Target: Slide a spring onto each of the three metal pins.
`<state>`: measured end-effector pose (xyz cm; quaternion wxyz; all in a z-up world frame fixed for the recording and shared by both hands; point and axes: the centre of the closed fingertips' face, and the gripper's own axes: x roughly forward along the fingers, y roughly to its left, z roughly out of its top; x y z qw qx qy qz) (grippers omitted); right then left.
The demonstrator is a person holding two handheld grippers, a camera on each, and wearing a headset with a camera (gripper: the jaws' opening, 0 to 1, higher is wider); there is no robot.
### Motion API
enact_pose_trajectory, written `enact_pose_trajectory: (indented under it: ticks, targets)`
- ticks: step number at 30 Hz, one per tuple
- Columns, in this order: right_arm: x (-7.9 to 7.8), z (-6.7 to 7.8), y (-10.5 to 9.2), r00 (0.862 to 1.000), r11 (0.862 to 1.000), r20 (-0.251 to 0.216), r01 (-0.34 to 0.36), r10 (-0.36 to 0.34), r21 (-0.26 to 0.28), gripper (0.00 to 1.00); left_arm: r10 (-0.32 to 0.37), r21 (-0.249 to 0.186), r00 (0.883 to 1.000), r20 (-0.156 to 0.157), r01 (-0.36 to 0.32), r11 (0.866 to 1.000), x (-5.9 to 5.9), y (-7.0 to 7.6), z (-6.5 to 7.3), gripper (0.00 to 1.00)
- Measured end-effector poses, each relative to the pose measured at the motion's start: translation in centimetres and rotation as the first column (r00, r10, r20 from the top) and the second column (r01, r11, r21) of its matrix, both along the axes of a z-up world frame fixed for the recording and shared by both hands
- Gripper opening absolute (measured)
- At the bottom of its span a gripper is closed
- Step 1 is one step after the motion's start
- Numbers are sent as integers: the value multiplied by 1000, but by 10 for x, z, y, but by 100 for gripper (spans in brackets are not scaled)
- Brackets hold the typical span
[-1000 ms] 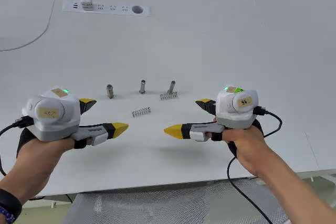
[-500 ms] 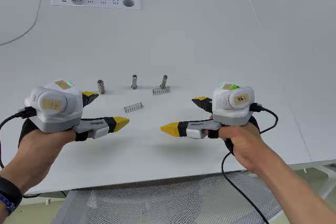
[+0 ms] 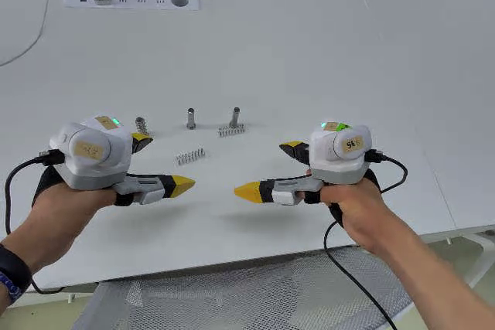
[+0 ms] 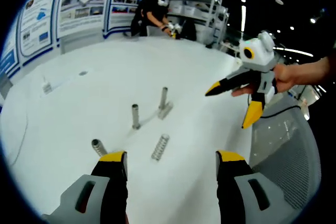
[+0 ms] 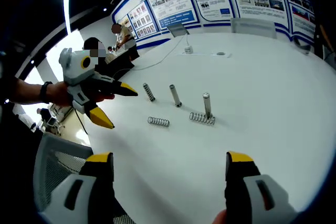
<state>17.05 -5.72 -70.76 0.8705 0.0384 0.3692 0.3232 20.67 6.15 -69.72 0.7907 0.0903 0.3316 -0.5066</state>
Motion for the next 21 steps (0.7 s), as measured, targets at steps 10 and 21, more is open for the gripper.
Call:
enact_pose_trajectory:
  ticks: [10, 21]
  targets:
    - [-4, -1, 1, 1000, 1000, -5, -4, 4, 11, 89, -44, 18, 999, -5, 44, 999, -1, -12, -6, 69]
    - [-6, -2, 0, 1000, 1000, -8, 5, -4, 18, 89, -89, 46, 996, -12, 89, 995, 3, -23, -17, 66]
